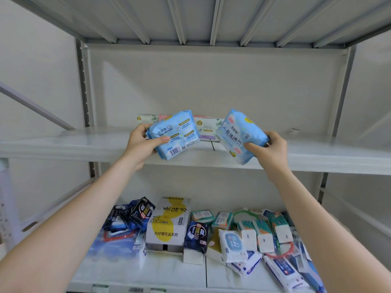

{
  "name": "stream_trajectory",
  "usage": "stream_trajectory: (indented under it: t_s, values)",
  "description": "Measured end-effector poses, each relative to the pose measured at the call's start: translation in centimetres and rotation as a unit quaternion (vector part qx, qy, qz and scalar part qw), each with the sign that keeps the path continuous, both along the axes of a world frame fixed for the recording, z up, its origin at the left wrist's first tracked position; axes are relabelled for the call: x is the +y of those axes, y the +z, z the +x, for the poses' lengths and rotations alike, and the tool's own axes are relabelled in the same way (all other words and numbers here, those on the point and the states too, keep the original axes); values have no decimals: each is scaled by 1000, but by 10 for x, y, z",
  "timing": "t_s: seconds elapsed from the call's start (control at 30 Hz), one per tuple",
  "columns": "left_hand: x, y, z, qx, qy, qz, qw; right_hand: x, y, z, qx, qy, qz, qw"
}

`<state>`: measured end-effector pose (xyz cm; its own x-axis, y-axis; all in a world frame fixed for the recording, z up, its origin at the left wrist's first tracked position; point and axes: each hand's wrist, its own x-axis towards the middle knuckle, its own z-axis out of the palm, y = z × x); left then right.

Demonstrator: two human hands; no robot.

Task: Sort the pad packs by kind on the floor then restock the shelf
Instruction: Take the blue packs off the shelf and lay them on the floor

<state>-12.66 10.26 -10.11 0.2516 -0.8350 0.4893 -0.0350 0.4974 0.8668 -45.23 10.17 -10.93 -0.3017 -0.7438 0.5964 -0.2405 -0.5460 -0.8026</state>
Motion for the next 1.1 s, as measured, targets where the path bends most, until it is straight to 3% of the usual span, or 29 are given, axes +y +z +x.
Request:
stream_trajectory:
  t_s: [0.33,0.7,1.1]
  values:
    - [68,-72,-3,-41,-31,92,994,92,-73,-2,19,-1,95,995]
    - [181,-185,-48,-43,-23,203,978,189,-187,-39,56,68,196,977]
    - [268,-347,-116,-98,-60,340,933,304,-346,-109,79,41,335,938]
